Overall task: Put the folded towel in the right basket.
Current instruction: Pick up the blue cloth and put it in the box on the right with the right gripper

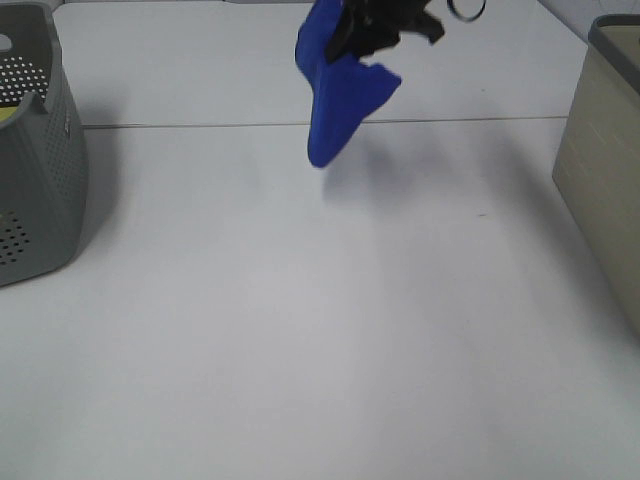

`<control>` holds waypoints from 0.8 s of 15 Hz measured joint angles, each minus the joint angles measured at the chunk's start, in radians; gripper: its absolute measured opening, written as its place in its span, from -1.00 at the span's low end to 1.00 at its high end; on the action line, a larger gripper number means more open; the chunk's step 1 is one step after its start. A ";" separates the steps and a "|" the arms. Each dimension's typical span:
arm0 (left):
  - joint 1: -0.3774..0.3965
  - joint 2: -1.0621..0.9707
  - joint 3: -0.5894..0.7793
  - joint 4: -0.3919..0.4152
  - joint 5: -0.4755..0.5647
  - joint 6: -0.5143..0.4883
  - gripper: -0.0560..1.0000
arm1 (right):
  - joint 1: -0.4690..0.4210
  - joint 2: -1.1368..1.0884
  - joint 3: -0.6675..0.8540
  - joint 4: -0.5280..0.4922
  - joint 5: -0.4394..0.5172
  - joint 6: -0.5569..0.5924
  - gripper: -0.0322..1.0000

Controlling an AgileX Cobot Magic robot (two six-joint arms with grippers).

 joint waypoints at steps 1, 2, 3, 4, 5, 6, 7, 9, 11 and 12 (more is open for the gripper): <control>0.000 0.000 0.000 0.000 0.000 0.000 0.96 | -0.015 -0.036 -0.037 -0.020 0.001 0.003 -0.69; 0.000 0.000 0.000 0.000 0.000 0.000 0.96 | -0.047 -0.080 -0.050 -0.028 0.004 0.018 -0.69; 0.000 0.000 0.000 0.000 0.000 0.000 0.96 | -0.084 -0.129 -0.050 -0.035 0.009 0.020 -0.69; 0.000 0.000 0.000 0.000 0.000 0.000 0.96 | -0.133 -0.176 -0.039 -0.046 0.009 0.020 -0.69; 0.000 0.000 0.000 0.000 0.000 0.000 0.96 | -0.181 -0.227 -0.010 -0.068 0.009 0.023 -0.69; 0.000 0.000 0.000 0.000 0.000 0.000 0.96 | -0.234 -0.290 0.046 -0.094 0.009 0.023 -0.69; 0.000 0.000 0.000 0.000 0.000 0.000 0.96 | -0.282 -0.354 0.112 -0.119 0.009 0.023 -0.69; 0.000 0.000 0.000 0.000 0.000 0.000 0.96 | -0.355 -0.444 0.234 -0.170 0.010 0.023 -0.69; 0.000 0.000 0.000 0.000 0.000 0.000 0.96 | -0.433 -0.545 0.395 -0.301 0.015 0.023 -0.69; 0.000 0.000 0.000 0.000 0.000 0.000 0.96 | -0.470 -0.573 0.461 -0.357 0.019 0.024 -0.69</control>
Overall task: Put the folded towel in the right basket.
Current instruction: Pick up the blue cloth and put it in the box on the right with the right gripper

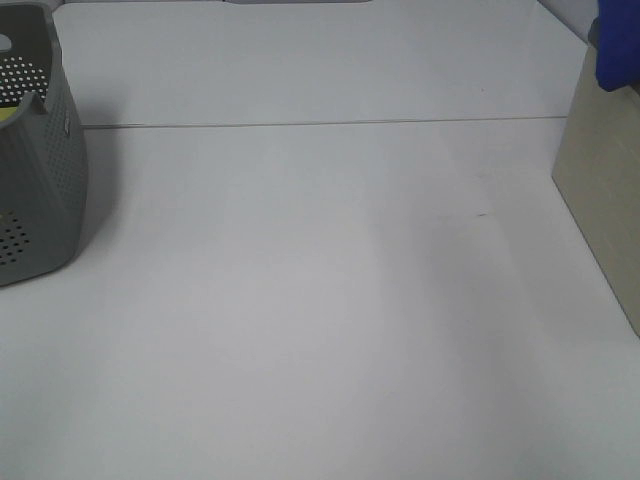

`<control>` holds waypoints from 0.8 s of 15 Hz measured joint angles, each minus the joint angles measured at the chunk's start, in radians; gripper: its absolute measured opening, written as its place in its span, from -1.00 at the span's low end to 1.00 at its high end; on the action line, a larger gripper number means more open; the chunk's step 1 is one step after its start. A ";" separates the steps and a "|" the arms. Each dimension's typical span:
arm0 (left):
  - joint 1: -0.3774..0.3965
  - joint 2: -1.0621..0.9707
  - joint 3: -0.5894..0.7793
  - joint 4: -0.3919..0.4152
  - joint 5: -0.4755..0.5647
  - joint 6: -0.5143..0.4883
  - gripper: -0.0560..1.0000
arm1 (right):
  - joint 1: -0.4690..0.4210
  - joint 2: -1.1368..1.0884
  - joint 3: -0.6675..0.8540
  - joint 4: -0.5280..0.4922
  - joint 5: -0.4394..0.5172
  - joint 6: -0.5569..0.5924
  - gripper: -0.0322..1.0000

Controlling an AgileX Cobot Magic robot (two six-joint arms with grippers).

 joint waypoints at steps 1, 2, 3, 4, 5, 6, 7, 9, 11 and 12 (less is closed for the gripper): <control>0.000 0.000 0.000 0.000 0.000 0.000 0.96 | -0.038 -0.015 0.045 -0.040 0.000 0.002 -0.69; 0.000 0.000 0.000 0.000 0.000 0.000 0.96 | -0.070 -0.020 0.078 -0.062 0.000 0.002 -0.69; 0.000 0.000 0.000 0.000 0.000 0.000 0.96 | -0.094 -0.020 0.106 -0.068 0.000 0.002 -0.69; 0.000 0.000 0.000 0.000 0.000 0.000 0.96 | -0.112 -0.020 0.127 -0.069 -0.001 0.002 -0.69; 0.000 0.000 0.000 0.000 0.000 0.000 0.96 | -0.123 -0.020 0.143 -0.075 0.000 0.002 -0.69; 0.000 0.000 0.000 0.000 0.000 0.000 0.96 | -0.125 -0.018 0.148 -0.100 0.003 0.002 -0.69; 0.000 0.000 0.000 0.000 0.000 0.000 0.96 | -0.125 -0.011 0.148 -0.137 0.003 0.002 -0.69; 0.000 0.000 0.000 0.000 0.000 0.000 0.96 | -0.125 0.015 0.150 -0.195 0.002 0.002 -0.69; 0.000 0.000 0.000 0.000 0.000 0.000 0.96 | -0.125 0.040 0.153 -0.195 0.003 0.002 -0.69; 0.000 0.000 0.000 0.000 0.000 0.000 0.96 | -0.125 0.046 0.153 -0.190 0.002 0.002 -0.69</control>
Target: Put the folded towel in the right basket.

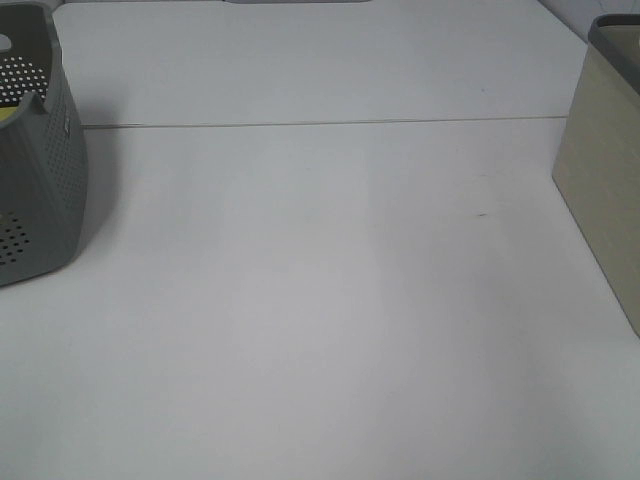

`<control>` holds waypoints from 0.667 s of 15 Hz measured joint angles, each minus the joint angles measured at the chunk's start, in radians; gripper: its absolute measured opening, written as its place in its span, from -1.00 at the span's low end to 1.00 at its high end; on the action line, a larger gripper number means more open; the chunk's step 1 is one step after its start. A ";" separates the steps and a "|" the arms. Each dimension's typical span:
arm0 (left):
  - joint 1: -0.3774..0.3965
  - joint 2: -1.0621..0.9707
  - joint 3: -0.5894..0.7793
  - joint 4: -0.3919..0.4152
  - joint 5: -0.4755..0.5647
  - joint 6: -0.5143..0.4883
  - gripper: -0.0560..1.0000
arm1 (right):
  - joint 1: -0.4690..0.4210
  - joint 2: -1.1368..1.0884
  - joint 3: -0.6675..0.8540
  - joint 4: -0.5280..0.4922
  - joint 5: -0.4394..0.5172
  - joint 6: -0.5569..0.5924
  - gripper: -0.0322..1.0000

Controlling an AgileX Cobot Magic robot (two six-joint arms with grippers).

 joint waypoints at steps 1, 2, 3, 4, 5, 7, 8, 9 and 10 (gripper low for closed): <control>0.000 0.000 0.000 0.000 0.000 0.000 0.96 | 0.000 0.006 0.000 0.002 0.000 0.000 -0.69; 0.000 0.000 0.000 0.000 0.000 0.000 0.96 | 0.000 0.010 0.000 0.003 0.000 0.000 -0.68; 0.000 0.000 0.000 0.000 0.000 0.000 0.96 | 0.000 0.015 0.000 0.004 0.000 0.004 -0.55; 0.000 0.000 0.000 0.000 0.000 0.000 0.96 | 0.000 0.021 0.000 0.007 0.000 0.024 -0.25; 0.000 0.000 0.000 0.000 0.000 0.000 0.96 | 0.000 0.025 0.000 0.009 -0.001 0.042 0.25; 0.000 0.000 0.000 0.000 0.000 0.000 0.96 | 0.000 0.025 0.000 0.029 -0.001 0.050 0.90; 0.000 0.000 0.000 0.000 0.000 0.000 0.96 | 0.000 0.025 0.000 0.029 -0.001 0.050 0.90; 0.000 0.000 0.000 0.000 0.000 0.000 0.96 | 0.000 0.017 0.000 0.040 -0.001 0.050 0.95; 0.000 0.000 0.000 0.000 0.000 0.000 0.96 | 0.000 0.001 0.000 0.061 -0.001 0.051 0.96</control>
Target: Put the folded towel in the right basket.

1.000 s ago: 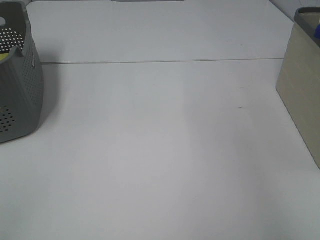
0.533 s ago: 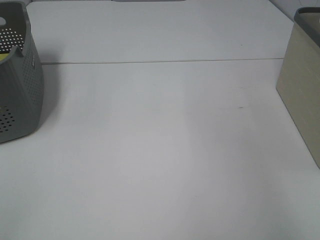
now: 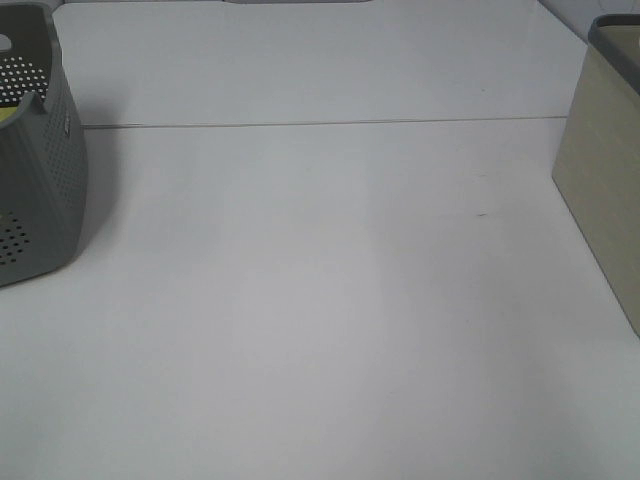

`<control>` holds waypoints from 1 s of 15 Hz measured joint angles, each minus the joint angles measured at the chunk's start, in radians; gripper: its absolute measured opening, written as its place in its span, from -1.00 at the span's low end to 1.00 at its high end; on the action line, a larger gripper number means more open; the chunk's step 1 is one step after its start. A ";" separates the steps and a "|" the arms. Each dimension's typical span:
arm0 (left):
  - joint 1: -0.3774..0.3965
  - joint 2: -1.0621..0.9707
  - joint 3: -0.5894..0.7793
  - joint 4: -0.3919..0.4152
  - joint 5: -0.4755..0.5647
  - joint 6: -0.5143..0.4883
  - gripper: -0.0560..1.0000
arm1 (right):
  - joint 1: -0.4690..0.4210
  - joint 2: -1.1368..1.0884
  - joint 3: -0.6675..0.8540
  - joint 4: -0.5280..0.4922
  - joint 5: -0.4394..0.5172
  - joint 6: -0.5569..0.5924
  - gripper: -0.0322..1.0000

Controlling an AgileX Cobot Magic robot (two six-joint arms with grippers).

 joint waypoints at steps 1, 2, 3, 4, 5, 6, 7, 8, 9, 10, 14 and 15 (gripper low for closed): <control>0.000 0.000 0.000 0.000 0.000 0.000 0.96 | 0.002 -0.020 0.000 0.035 0.000 0.007 0.96; 0.000 0.000 0.000 0.000 0.000 0.000 0.96 | 0.002 -0.020 0.000 0.035 0.000 0.007 0.96; 0.000 0.000 0.000 0.000 0.000 0.000 0.96 | 0.014 -0.037 0.000 0.064 0.000 0.020 0.96; 0.000 0.000 0.000 0.000 0.000 0.000 0.96 | 0.046 -0.054 0.000 0.074 0.000 0.027 0.96; 0.000 0.000 0.000 0.000 0.000 0.000 0.96 | 0.142 -0.089 0.000 0.077 0.000 0.040 0.96; 0.000 0.000 0.000 0.000 0.000 0.000 0.96 | 0.190 -0.112 0.000 0.077 0.001 0.044 0.96; 0.000 0.000 0.000 0.000 0.000 0.000 0.96 | 0.235 -0.134 0.003 0.079 0.001 0.045 0.96; 0.000 0.000 0.000 0.000 0.000 0.000 0.96 | 0.264 -0.166 0.020 0.081 -0.003 0.045 0.96; 0.000 0.000 0.000 0.000 0.000 0.000 0.96 | 0.277 -0.212 0.057 0.088 -0.006 0.045 0.96; 0.000 0.000 0.000 0.000 0.000 0.000 0.96 | 0.280 -0.270 0.122 0.089 -0.006 0.045 0.96; 0.000 0.000 0.000 0.000 0.000 0.000 0.96 | 0.280 -0.595 0.521 0.085 -0.006 0.046 0.96; 0.000 0.000 0.000 0.000 0.000 0.000 0.96 | 0.280 -0.709 0.629 0.085 -0.005 0.047 0.96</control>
